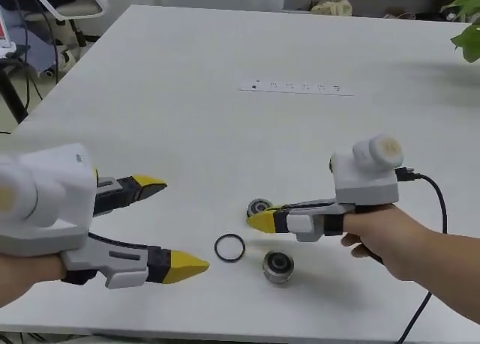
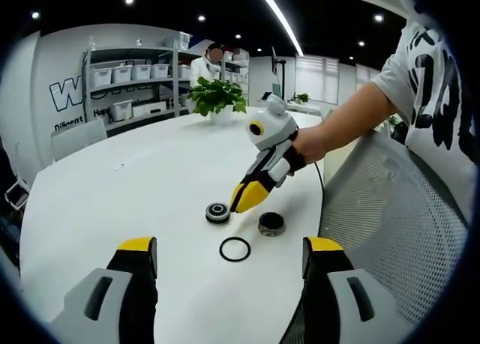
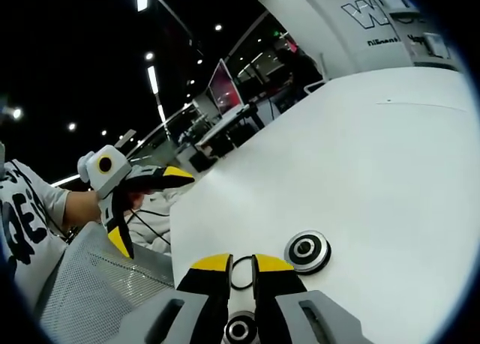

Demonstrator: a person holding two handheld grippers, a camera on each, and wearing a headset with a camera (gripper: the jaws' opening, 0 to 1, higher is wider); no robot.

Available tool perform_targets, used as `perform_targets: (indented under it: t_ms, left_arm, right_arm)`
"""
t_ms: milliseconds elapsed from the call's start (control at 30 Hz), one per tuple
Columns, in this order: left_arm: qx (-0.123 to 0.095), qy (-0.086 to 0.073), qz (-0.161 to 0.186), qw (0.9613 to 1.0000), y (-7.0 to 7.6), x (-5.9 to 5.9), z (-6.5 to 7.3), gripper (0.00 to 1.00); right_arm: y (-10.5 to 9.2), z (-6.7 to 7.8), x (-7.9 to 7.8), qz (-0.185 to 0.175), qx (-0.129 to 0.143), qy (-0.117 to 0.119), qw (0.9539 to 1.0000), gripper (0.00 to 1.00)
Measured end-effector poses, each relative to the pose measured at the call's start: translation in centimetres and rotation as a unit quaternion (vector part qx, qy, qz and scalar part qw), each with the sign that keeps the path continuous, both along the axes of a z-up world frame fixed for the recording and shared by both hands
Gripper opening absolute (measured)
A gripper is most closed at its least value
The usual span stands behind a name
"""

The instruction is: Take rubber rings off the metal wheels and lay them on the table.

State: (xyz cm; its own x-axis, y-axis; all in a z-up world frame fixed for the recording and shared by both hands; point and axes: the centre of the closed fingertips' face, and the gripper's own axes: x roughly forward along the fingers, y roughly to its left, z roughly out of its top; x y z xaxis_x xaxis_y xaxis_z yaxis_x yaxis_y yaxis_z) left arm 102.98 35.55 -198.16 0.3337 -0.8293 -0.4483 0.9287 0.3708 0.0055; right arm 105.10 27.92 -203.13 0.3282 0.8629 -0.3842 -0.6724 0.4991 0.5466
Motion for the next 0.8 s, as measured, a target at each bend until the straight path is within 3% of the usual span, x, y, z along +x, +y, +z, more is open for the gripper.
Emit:
perform_targets:
  t_ms: [367,800]
  left_arm:
    - [-0.004,0.002,0.001,1.0,-0.5,1.1,0.2,0.77]
    - [-0.003,0.014,0.0,0.9999,-1.6,2.3,-0.5,0.75]
  right_arm:
    - [-2.2,1.2,0.8,-0.02,-0.008,-0.028,0.9994,0.14]
    - [-5.0,0.7,1.5,-0.036,-0.044,-0.054,0.9969,0.18]
